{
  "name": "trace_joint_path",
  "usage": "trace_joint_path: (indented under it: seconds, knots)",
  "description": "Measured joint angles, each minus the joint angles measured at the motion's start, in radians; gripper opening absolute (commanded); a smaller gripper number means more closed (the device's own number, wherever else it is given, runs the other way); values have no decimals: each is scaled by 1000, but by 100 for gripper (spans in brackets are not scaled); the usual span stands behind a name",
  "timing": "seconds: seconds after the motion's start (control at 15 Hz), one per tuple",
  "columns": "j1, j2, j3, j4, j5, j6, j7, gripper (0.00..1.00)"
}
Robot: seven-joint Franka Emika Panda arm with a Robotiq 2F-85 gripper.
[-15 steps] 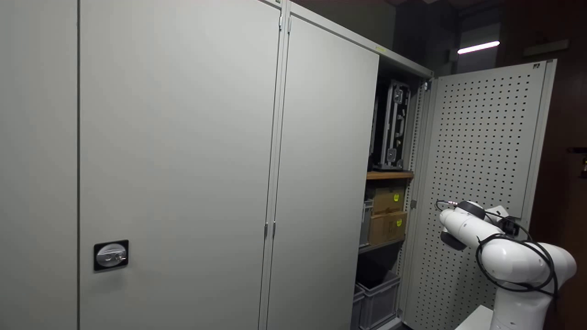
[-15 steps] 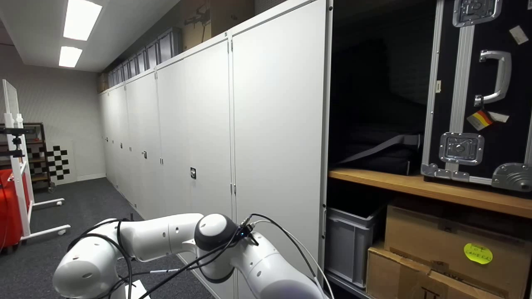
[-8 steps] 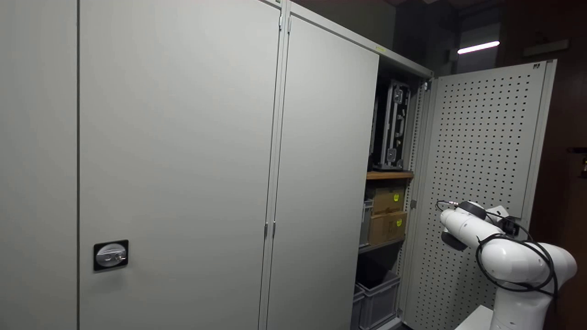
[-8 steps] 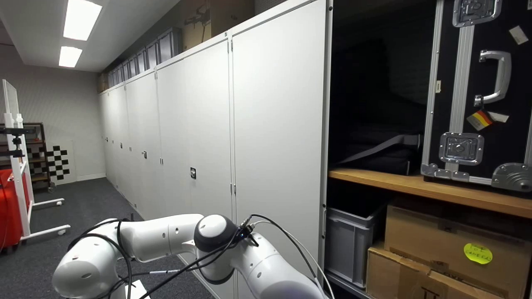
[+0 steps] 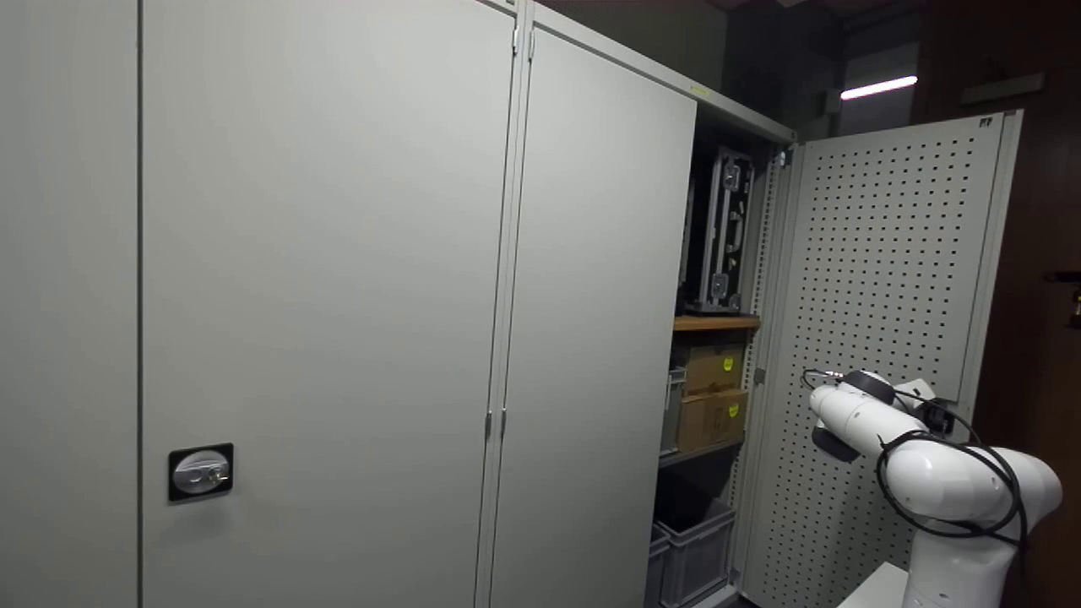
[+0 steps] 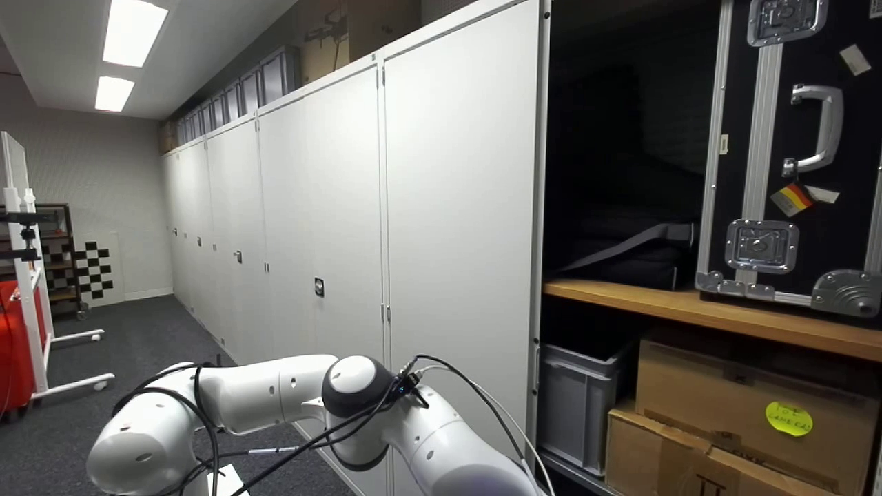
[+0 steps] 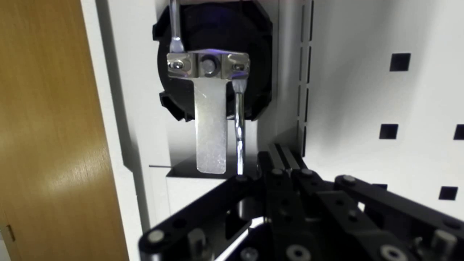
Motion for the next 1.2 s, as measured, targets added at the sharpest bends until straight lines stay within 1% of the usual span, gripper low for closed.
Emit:
trace_joint_path:
  seconds: [0.33,0.87,0.93,1.0,1.2]
  knots:
    - [23,0,-4,-21,5,0,0,0]
    - [99,-3,-20,-111,9,2,22,0]
    - [113,-5,-19,-119,9,-2,23,0]
    - [130,-8,-18,-112,-5,21,23,0]
    - [233,-11,-55,-53,-19,18,44,0]
